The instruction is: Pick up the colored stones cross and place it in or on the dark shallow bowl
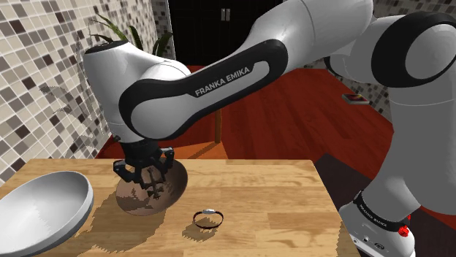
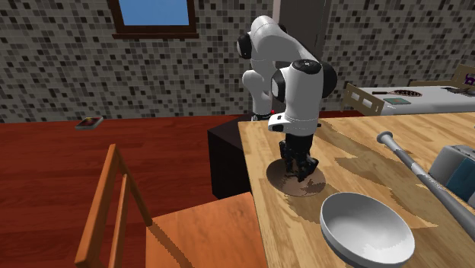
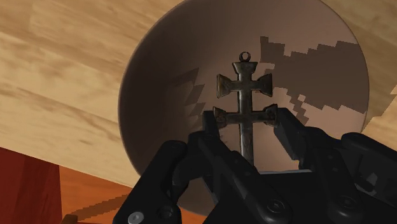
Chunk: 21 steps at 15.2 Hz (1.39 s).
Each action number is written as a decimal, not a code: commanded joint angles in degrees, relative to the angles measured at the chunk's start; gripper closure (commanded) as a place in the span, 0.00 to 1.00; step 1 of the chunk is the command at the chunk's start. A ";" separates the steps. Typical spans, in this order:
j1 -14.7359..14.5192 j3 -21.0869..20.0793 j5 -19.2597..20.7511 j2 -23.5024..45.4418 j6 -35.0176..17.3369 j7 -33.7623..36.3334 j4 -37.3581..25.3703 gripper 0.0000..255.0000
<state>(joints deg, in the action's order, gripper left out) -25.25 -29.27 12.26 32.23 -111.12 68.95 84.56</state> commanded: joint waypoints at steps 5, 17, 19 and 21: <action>0.00 0.00 0.00 0.00 -0.03 0.01 0.02 0.00; -0.17 -0.48 -0.84 -1.34 6.52 -0.66 -5.39 0.00; -0.17 -0.48 -0.84 -1.34 6.52 -0.66 -5.40 0.00; -0.17 -0.48 -0.84 -1.34 6.52 -0.66 -5.40 0.00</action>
